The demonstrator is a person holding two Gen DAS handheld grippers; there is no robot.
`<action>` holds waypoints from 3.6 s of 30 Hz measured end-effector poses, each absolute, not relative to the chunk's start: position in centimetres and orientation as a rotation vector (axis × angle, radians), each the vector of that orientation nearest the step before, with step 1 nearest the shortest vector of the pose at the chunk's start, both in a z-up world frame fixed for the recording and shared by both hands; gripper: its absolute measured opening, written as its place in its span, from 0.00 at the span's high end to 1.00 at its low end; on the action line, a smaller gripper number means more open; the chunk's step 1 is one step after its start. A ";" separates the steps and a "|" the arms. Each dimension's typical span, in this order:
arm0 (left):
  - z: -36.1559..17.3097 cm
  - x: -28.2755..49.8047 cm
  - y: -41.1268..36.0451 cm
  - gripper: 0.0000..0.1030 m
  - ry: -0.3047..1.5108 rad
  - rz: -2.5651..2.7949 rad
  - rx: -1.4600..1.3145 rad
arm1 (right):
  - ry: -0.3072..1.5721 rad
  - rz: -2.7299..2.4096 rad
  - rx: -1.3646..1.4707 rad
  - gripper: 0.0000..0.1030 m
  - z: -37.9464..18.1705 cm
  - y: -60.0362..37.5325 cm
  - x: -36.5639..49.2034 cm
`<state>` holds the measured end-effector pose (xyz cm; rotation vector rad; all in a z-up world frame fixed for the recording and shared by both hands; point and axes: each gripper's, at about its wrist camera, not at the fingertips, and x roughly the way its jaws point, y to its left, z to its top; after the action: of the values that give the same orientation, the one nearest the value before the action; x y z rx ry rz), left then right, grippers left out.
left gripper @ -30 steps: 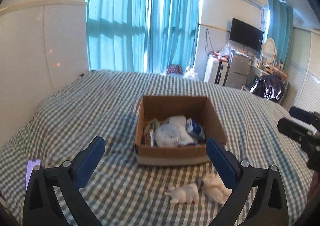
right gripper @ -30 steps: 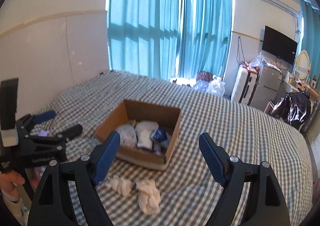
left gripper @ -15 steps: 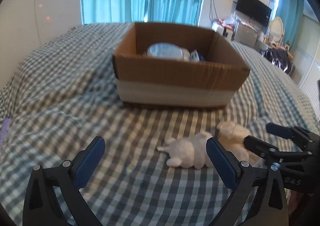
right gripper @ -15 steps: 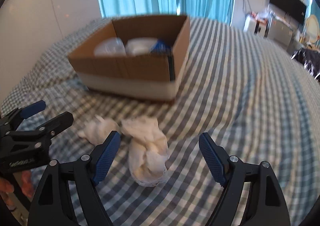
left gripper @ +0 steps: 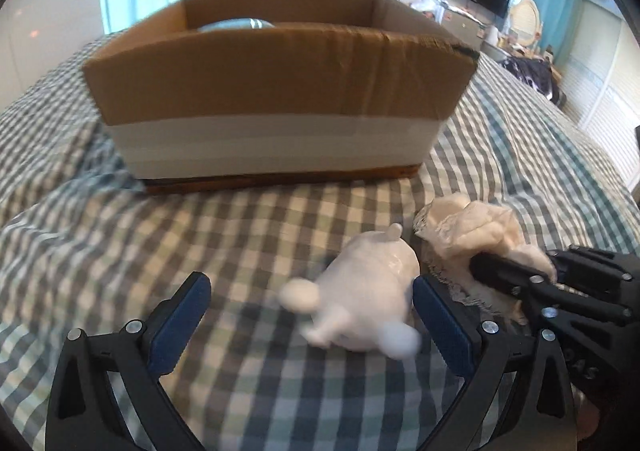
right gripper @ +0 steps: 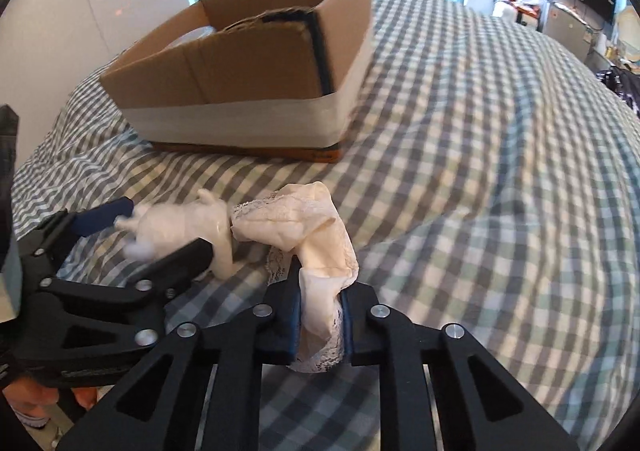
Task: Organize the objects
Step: 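Grasp the white plush toy with the left tool while the right tool grasps the lace cloth, then lower plush toy and lace cloth into the box and open both tools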
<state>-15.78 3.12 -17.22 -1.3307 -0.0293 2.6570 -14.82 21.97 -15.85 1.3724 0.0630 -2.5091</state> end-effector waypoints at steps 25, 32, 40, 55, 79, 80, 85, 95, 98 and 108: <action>-7.5 -8.4 0.1 0.52 -0.009 2.784 -1.154 | 0.107 -2.631 1.155 0.86 -6.1 20.6 -6.6; -2.9 -6.6 -1.4 0.52 -0.044 2.894 -1.026 | 0.153 -2.661 1.029 0.86 -1.6 19.6 -4.0; 0.8 -6.3 -2.0 0.52 -0.072 2.915 -0.914 | 0.176 -2.671 0.929 0.86 2.6 18.3 -3.9; 6.2 -13.6 -3.5 0.52 -0.097 2.960 -0.778 | 0.211 -2.647 0.760 0.86 9.7 15.7 -11.3; -4.8 -29.9 -2.5 0.52 -0.002 2.914 -0.964 | 0.144 -2.583 0.943 0.86 -1.9 13.8 -33.2; -5.1 -30.0 -2.4 0.52 0.003 2.910 -0.970 | 0.136 -2.577 0.957 0.86 -2.5 14.0 -33.5; -7.0 -30.7 -1.9 0.52 0.031 2.885 -1.028 | 0.135 -2.554 1.026 0.86 -5.7 14.1 -34.1; -8.2 -30.7 -1.9 0.49 0.054 2.867 -1.077 | 0.088 -2.589 1.060 0.74 -5.9 15.7 -33.8; -7.5 -30.0 -2.2 0.39 0.035 2.879 -1.063 | 0.060 -2.609 1.039 0.52 -4.7 16.1 -33.0; -0.1 -25.3 -2.5 0.08 -0.010 2.971 -0.862 | 0.043 -2.713 0.900 0.32 3.0 17.1 -28.1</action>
<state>-25.32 -2.53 -0.14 -0.8623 -0.0102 2.9707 -28.05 17.09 3.01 0.9002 0.0427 -2.7134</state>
